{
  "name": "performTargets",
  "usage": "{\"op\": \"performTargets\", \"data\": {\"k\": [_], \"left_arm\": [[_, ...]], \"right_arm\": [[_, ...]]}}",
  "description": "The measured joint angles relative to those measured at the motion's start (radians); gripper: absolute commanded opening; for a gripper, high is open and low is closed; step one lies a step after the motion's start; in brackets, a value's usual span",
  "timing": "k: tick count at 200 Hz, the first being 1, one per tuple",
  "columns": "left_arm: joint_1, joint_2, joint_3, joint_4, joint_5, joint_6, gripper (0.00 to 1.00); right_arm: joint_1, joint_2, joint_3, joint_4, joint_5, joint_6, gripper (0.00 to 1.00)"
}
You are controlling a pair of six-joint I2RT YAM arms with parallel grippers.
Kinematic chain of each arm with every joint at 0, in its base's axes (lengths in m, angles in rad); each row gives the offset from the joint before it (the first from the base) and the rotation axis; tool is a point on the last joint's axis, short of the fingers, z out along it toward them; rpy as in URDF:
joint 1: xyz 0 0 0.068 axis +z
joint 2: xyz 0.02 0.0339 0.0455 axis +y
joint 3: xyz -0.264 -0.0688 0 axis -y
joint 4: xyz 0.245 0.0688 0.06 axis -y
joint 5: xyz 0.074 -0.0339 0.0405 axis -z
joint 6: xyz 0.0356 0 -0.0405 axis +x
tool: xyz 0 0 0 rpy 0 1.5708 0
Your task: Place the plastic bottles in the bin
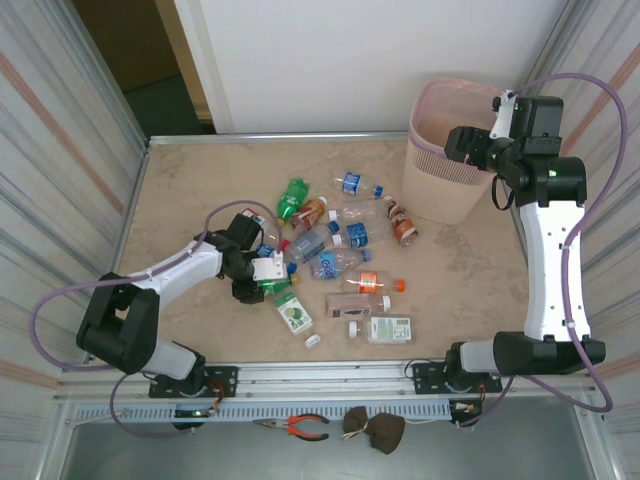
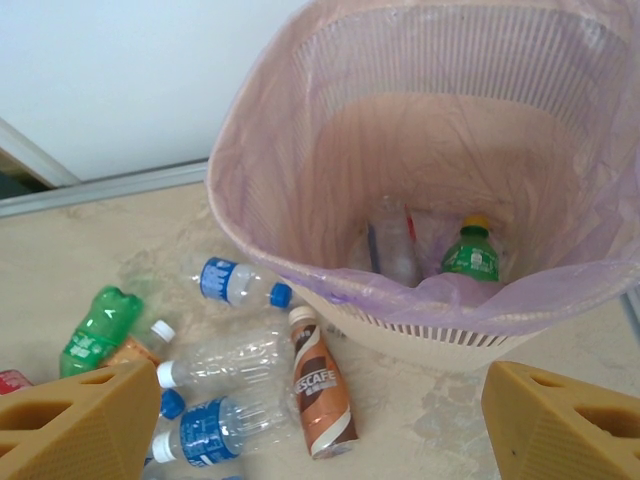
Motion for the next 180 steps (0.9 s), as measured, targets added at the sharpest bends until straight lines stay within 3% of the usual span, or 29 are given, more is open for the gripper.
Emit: {"op": "performTargets", "data": {"k": [66,123,180], "left_arm": [[-0.001,-0.044,-0.001,-0.004,-0.005,0.0,0.52],[-0.013,-0.248,-0.006,-0.016,-0.012,0.0,0.5],[-0.013,-0.391,0.029,-0.039,0.085,-0.047,0.5]], "right_arm": [[-0.011,-0.034,0.0,-0.008,0.0,0.0,0.83],[-0.013,-0.089,0.0,-0.014,-0.005,0.0,0.84],[-0.013,-0.265,-0.192,0.162,-0.211,-0.005,0.86]]}}
